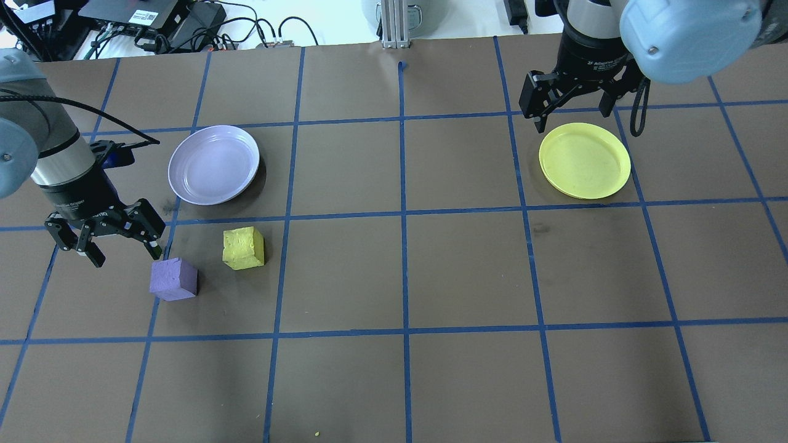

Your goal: Sort blocks by color into plates

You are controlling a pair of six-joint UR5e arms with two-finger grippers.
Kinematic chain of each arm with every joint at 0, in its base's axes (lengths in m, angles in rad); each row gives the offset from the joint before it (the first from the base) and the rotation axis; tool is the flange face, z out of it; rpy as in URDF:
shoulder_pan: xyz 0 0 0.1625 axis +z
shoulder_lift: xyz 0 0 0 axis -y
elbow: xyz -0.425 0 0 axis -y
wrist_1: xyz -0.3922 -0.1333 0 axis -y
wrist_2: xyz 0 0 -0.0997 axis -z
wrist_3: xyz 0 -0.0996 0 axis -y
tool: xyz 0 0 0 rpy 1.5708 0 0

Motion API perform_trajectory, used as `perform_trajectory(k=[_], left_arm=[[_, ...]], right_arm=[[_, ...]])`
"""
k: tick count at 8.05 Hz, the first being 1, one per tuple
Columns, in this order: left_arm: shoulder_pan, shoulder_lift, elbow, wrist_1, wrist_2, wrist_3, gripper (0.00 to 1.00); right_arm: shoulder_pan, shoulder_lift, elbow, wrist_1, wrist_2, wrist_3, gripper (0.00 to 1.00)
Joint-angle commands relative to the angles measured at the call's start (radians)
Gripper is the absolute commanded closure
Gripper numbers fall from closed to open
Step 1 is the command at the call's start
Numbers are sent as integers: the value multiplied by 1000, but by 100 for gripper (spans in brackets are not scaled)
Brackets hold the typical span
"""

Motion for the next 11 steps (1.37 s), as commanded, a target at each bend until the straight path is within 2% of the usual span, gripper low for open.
perform_trajectory(k=[1,3,6,8,11], left_arm=[[11,-36,-6,2,-7,-36,0],[10,-112,-6,112,-7,-32,0],[-4,-149,-6,128,-10,-38,0],[-1,-182,-8,147,-50,-30,0],[2,-219,-46,148,-47,-35,0]], right_arm=[[0,0,0,-3,2,1,0],[0,0,0,-2,1,1,0],[-2,2,0,-3,1,-1,0],[0,2,0,-3,1,1,0],[0,3,0,-3,1,1,0]])
